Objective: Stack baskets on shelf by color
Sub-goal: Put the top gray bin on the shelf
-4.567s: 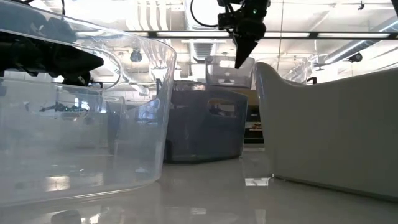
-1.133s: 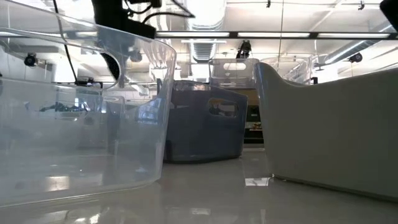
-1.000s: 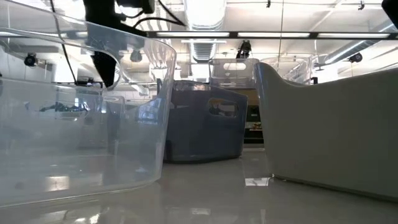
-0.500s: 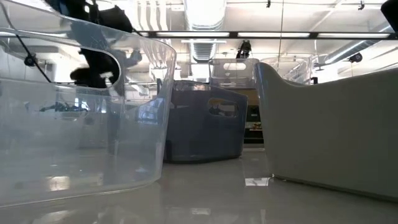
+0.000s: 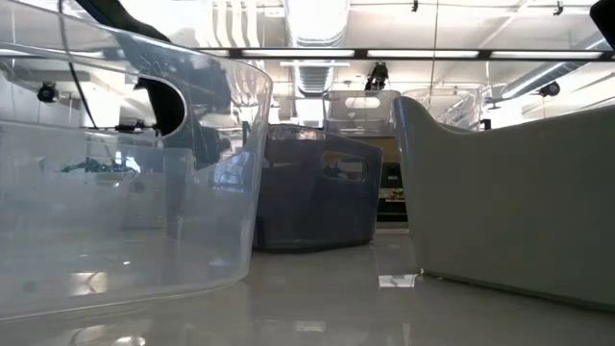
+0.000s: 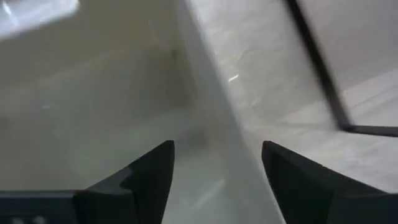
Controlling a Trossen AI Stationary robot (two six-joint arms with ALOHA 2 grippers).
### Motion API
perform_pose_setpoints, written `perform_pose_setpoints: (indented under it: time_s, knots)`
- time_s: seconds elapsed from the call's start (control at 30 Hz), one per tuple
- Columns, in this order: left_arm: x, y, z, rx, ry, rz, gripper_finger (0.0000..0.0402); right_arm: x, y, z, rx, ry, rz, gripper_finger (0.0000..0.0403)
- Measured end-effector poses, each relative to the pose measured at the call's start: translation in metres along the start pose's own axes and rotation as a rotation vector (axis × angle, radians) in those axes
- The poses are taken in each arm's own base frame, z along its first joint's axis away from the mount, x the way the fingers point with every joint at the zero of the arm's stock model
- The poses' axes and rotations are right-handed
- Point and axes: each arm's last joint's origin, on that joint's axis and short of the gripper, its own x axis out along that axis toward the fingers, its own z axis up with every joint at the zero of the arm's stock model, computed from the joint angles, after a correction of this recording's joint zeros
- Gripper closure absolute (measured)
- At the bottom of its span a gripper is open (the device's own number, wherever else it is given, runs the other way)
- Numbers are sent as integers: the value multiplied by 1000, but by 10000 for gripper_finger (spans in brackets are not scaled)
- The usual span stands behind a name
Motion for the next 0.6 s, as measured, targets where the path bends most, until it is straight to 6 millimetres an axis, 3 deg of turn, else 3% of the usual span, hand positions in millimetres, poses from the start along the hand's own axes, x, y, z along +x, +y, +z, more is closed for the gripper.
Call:
perform_pose_setpoints:
  time_s: [0.13,0.33,0.47,0.6]
  knots:
    - [12,-1,-1,45,38,27,231,0,0,0,8,0,1,349]
    - [6,2,-4,126,90,59,379,0,0,0,11,1,1,349]
    - [-16,5,-3,166,110,98,395,0,0,0,11,0,1,349]
    - [-52,10,1,227,58,119,400,0,0,0,11,0,1,349]
